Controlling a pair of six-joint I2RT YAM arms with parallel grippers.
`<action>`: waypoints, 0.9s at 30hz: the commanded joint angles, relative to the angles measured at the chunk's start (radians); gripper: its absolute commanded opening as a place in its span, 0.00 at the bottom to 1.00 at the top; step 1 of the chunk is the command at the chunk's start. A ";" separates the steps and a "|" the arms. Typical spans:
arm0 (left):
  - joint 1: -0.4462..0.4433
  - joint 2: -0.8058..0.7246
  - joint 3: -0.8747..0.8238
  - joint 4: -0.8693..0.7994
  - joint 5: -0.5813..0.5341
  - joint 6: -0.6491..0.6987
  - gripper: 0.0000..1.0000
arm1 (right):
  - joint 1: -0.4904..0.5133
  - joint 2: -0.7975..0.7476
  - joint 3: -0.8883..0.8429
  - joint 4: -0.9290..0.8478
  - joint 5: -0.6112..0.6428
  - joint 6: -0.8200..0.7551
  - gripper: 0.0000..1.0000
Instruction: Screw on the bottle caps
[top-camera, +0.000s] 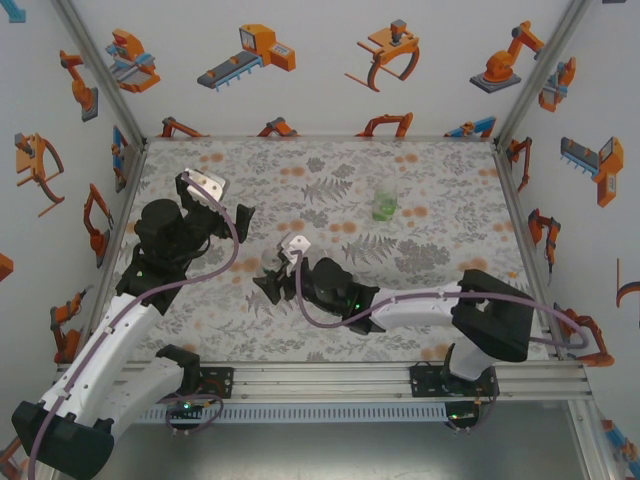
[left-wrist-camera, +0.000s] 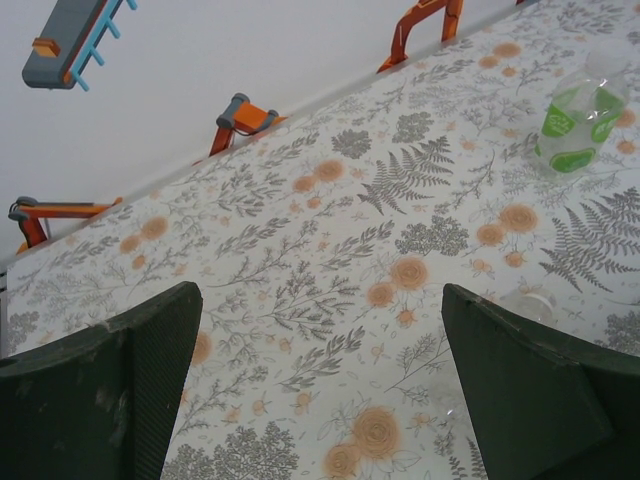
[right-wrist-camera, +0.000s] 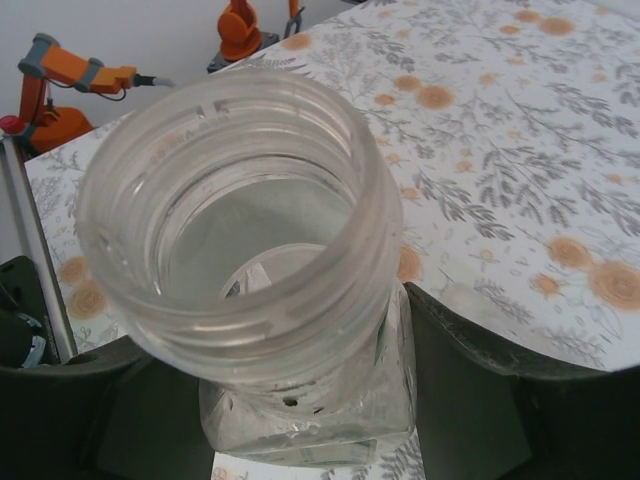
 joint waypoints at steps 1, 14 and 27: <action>0.006 -0.004 0.009 0.024 0.036 -0.020 0.97 | -0.033 -0.100 -0.041 -0.023 0.058 0.028 0.41; 0.009 -0.003 0.001 0.061 0.226 -0.031 0.97 | -0.275 -0.430 -0.022 -0.350 -0.151 -0.032 0.26; 0.009 0.113 0.016 0.213 0.889 -0.138 0.97 | -0.363 -0.558 0.129 -0.532 -0.482 -0.155 0.15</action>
